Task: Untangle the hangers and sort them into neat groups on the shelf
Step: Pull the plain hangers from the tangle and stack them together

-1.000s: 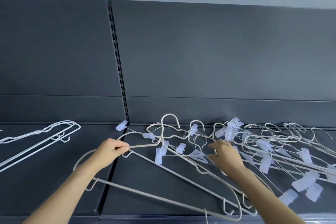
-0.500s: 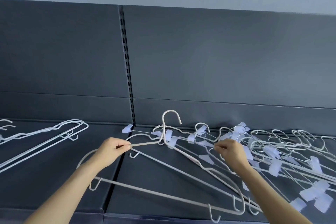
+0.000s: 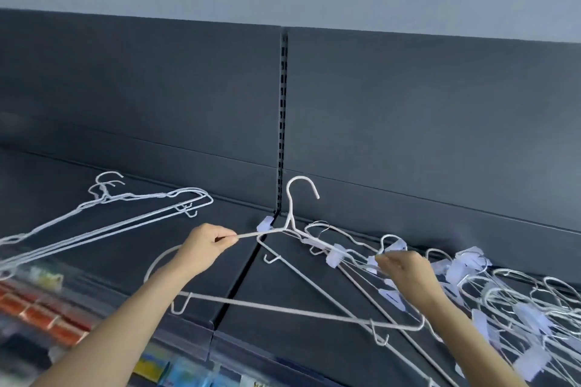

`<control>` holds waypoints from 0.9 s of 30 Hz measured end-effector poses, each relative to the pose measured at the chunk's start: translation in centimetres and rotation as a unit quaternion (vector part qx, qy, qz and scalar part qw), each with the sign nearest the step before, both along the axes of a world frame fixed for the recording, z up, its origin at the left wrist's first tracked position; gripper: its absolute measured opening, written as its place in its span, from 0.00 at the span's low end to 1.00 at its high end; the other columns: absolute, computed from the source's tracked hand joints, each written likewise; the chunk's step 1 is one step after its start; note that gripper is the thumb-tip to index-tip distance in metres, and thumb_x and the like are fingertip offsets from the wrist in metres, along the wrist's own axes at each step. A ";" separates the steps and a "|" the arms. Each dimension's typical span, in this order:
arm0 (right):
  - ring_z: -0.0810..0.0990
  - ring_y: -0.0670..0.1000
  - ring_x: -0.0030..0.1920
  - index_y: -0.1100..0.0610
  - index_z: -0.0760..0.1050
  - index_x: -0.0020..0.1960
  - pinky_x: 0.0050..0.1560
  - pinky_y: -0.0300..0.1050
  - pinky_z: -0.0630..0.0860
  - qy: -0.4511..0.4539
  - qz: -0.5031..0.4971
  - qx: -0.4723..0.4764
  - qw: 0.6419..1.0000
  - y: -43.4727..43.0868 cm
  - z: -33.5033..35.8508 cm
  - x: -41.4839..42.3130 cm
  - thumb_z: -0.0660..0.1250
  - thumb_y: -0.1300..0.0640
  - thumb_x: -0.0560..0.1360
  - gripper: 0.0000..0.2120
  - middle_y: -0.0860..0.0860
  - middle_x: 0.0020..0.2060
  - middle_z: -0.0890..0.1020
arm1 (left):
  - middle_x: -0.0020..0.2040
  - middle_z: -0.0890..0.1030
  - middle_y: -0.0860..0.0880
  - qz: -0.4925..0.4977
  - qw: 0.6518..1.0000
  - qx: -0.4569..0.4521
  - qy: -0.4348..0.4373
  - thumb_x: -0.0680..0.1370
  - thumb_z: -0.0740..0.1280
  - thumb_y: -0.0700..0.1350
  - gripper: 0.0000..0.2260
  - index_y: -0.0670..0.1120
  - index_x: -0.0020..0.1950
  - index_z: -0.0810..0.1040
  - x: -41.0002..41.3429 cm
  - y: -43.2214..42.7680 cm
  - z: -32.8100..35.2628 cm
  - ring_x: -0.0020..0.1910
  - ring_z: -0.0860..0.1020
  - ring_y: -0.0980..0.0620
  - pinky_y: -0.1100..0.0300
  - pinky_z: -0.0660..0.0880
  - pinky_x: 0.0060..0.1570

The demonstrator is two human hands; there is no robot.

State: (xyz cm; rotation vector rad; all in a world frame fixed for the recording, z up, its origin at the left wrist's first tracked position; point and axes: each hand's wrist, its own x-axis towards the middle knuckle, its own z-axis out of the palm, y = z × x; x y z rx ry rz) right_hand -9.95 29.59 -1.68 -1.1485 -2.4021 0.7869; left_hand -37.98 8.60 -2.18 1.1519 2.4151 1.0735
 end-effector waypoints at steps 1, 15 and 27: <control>0.59 0.50 0.29 0.57 0.61 0.27 0.30 0.42 0.59 0.017 0.014 0.009 1.000 -0.3 0.0 -0.7 0.60 0.61 0.75 0.18 0.50 0.24 0.63 | 0.32 0.77 0.51 0.020 1.000 0.005 0.000 0.76 0.66 0.42 0.08 0.50 0.40 0.82 -0.2 -1.0 0.1 0.32 0.70 0.54 0.62 0.66 0.36; 0.72 0.55 0.60 0.60 0.75 0.60 0.57 0.43 0.67 0.089 0.153 0.103 0.979 -12.0 0.1 -21.7 0.64 0.63 0.74 0.14 0.54 0.59 0.76 | 0.27 0.72 0.53 0.264 0.961 0.084 0.023 0.73 0.68 0.36 0.15 0.51 0.32 0.69 -17.2 -19.0 0.6 0.29 0.72 0.51 0.57 0.68 0.37; 0.77 0.53 0.52 0.60 0.77 0.57 0.52 0.39 0.67 0.072 0.200 0.050 0.976 -22.7 -1.6 -43.2 0.67 0.65 0.72 0.14 0.48 0.49 0.75 | 0.30 0.71 0.45 0.389 0.919 0.071 -0.003 0.74 0.65 0.34 0.13 0.47 0.32 0.68 -40.2 -34.2 -1.0 0.34 0.71 0.47 0.55 0.67 0.38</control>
